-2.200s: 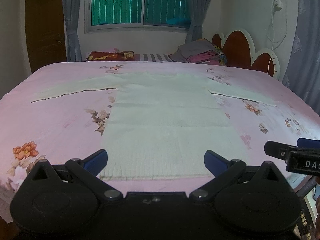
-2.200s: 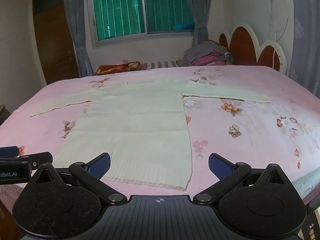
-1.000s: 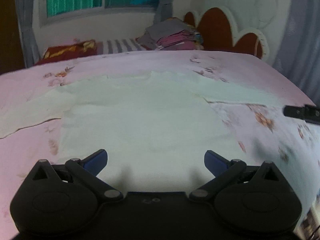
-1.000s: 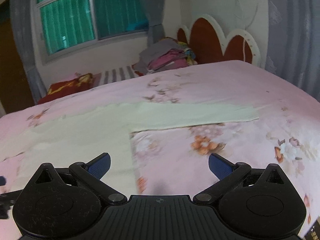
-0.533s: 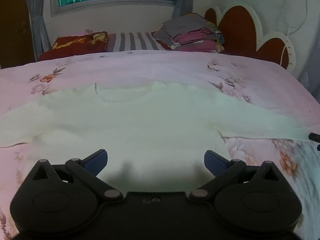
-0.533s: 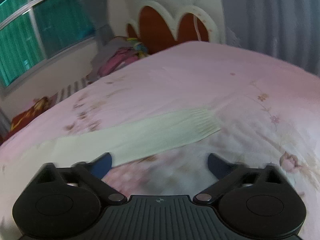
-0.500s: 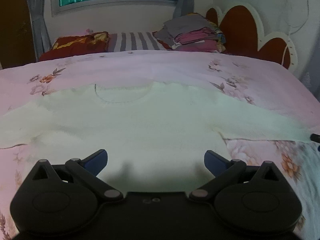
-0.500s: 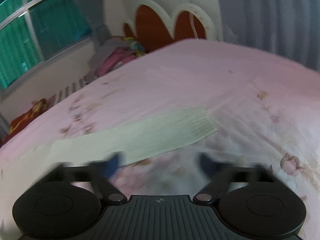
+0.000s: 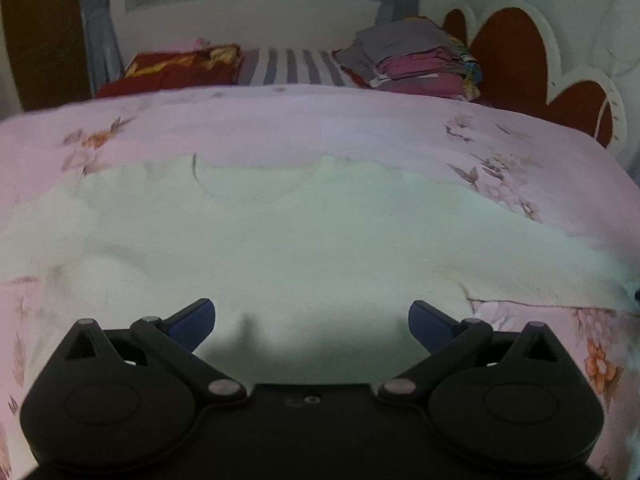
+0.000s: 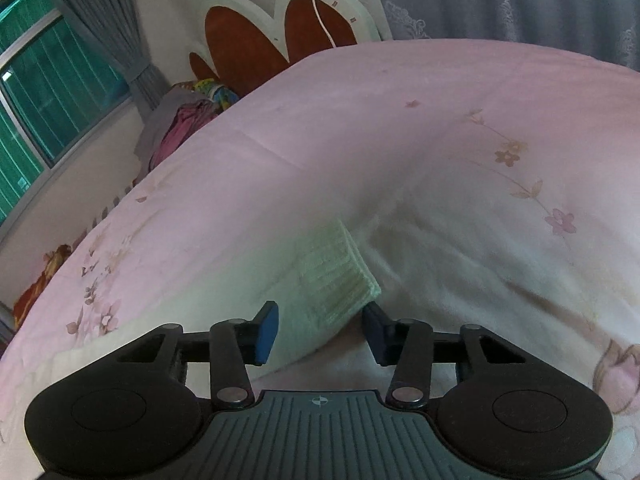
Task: Fold small clothes
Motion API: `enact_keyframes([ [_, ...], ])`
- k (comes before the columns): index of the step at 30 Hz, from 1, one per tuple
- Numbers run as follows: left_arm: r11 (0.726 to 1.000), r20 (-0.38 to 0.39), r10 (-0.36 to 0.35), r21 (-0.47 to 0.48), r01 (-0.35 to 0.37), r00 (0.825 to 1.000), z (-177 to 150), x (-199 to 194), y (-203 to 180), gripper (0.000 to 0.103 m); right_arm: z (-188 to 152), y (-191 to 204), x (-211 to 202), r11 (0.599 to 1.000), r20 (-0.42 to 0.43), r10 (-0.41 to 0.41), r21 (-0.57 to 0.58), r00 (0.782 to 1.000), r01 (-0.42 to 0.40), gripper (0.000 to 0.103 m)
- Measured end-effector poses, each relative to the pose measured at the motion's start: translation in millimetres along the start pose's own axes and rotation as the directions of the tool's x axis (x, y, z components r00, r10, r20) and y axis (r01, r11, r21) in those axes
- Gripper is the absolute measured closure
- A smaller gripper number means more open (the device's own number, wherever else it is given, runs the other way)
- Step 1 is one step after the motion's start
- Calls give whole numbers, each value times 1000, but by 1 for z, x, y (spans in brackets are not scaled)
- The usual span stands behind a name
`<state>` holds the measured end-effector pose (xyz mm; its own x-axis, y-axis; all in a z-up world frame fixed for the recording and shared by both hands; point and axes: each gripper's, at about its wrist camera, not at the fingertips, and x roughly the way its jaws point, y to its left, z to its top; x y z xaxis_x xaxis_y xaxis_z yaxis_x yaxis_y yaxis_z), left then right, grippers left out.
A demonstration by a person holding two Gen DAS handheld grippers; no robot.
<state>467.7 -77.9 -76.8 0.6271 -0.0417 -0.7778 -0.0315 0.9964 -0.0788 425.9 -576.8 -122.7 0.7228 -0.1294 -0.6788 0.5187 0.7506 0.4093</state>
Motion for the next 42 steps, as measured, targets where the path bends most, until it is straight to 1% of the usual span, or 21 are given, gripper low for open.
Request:
enact_keyframes([
  [2, 999, -13, -4, -35, 3, 1000, 1, -1, 10, 0, 0, -2, 2, 1000, 3, -10, -4, 1000, 10, 85],
  [5, 999, -2, 1, -52, -1, 1000, 1, -7, 28, 0, 0, -2, 4, 999, 3, -29, -15, 1000, 29, 95],
  [6, 998, 1, -2, -55, 2, 1000, 1, -9, 34, 0, 1, 1, 2, 999, 2, -40, -33, 999, 40, 99],
  [7, 998, 3, 1, -60, -1, 1000, 0, -11, 42, 0, 0, 8, 1, 997, 5, -43, -59, 999, 43, 100],
  [9, 997, 2, 13, -70, -13, 1000, -3, -13, 58, 0, -4, 28, -6, 993, 23, -22, -120, 1000, 24, 100],
  [11, 997, 0, 26, -74, -26, 1000, -7, -15, 75, 0, -11, 54, -13, 985, 26, 23, -169, 999, -19, 100],
  [14, 996, 4, 37, -79, -37, 999, -12, -16, 103, 0, -27, 95, -19, 975, 4, 89, -205, 996, -86, 100],
  [16, 996, 7, 40, -77, -39, 999, -16, -17, 124, 0, -43, 133, -23, 959, -16, 133, -248, 991, -133, 100],
  [21, 994, 20, 43, -99, -41, 999, -20, -26, 180, 0, -100, 219, -30, 908, -95, 216, -347, 972, -236, 100],
  [24, 990, 19, 109, -88, -107, 994, -25, -30, 210, 1, -140, 277, -30, 867, -145, 255, -404, 956, -292, 100],
  [25, 990, 19, 114, -90, -111, 993, -27, -31, 221, 1, -157, 297, -32, 850, -162, 267, -424, 950, -312, 100],
  [28, 986, 14, 101, -131, -99, 995, -31, -35, 252, 2, -192, 347, -23, 809, -199, 289, -472, 936, -350, 100],
  [31, 982, 21, 102, -159, -98, 995, -33, -41, 275, 2, -227, 391, -13, 777, -241, 303, -498, 922, -385, 100],
  [33, 980, 30, 99, -177, -92, 995, -34, -45, 286, 2, -247, 412, -10, 754, -265, 311, -516, 913, -407, 100],
  [34, 979, 31, 99, -182, -91, 995, -34, -47, 291, 2, -252, 424, -2, 746, -279, 314, -518, 907, -418, 100],
  [36, 978, 36, 96, -192, -87, 995, -34, -48, 295, 2, -267, 437, -1, 732, -302, 322, -522, 897, -438, 100],
  [39, 980, 63, 63, -194, -50, 996, -32, -50, 296, 1, -288, 454, 6, 702, -359, 314, -535, 879, -470, 100],
  [40, 979, 67, 44, -199, -30, 997, -29, -50, 294, 1, -296, 457, 9, 688, -372, 302, -552, 878, -471, 97],
  [41, 979, 67, 24, -204, -10, 997, -27, -48, 293, 1, -298, 460, 8, 676, -362, 307, -568, 880, -469, 81],
  [42, 979, 67, -16, -200, 29, 998, -23, -43, 288, 3, -298, 463, 6, 660, -375, 314, -574, 872, -484, 66],
])
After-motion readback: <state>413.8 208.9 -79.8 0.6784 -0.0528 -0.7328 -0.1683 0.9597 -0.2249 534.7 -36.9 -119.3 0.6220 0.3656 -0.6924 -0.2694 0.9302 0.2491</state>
